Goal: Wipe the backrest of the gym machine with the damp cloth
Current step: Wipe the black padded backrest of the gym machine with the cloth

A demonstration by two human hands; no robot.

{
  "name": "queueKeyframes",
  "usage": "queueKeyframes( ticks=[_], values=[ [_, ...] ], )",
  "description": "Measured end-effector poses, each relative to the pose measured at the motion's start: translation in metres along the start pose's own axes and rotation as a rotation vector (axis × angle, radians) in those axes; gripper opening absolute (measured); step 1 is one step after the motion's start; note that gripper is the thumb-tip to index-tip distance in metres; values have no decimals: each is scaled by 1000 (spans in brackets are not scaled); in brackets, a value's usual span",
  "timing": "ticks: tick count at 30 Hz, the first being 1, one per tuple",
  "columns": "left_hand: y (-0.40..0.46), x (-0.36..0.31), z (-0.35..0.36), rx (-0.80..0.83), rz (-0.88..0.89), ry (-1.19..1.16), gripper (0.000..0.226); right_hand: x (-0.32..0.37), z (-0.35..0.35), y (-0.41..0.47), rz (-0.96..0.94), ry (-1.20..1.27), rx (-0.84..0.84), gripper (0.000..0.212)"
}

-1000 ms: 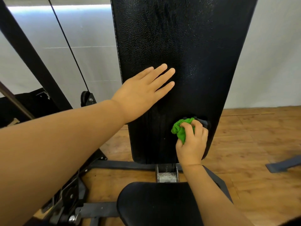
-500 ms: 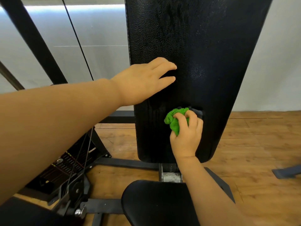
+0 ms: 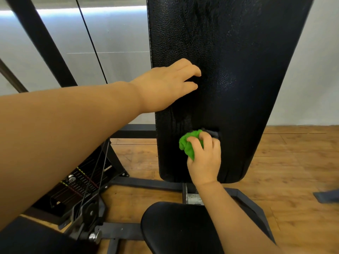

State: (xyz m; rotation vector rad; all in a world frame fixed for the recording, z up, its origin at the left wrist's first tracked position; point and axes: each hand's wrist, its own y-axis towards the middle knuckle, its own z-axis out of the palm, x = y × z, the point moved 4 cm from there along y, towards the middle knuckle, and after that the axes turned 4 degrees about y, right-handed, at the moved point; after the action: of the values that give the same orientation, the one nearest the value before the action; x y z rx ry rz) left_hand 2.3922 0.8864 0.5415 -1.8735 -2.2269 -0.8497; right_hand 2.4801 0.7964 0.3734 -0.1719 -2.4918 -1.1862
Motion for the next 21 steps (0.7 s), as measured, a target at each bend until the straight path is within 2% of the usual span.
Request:
queueKeyframes(
  ticks=[3, 8, 11, 15, 18, 21],
  values=[
    [0, 0, 0, -10, 6, -1, 43, 16, 1, 28, -64, 16, -77, 29],
    [0, 0, 1, -6, 5, 24, 44, 32, 1, 44, -8, 37, -144, 32],
    [1, 1, 0, -22, 35, 13, 33, 33, 5, 38, 7, 22, -159, 29],
    [0, 3, -1, -32, 57, 24, 33, 28, 19, -2, -53, -19, -58, 26],
    [0, 3, -2, -17, 43, 13, 44, 28, 25, -16, -51, -27, 37, 37],
    [1, 3, -4, 5, 18, -12, 44, 30, 24, -11, -34, -11, 76, 47]
  ],
)
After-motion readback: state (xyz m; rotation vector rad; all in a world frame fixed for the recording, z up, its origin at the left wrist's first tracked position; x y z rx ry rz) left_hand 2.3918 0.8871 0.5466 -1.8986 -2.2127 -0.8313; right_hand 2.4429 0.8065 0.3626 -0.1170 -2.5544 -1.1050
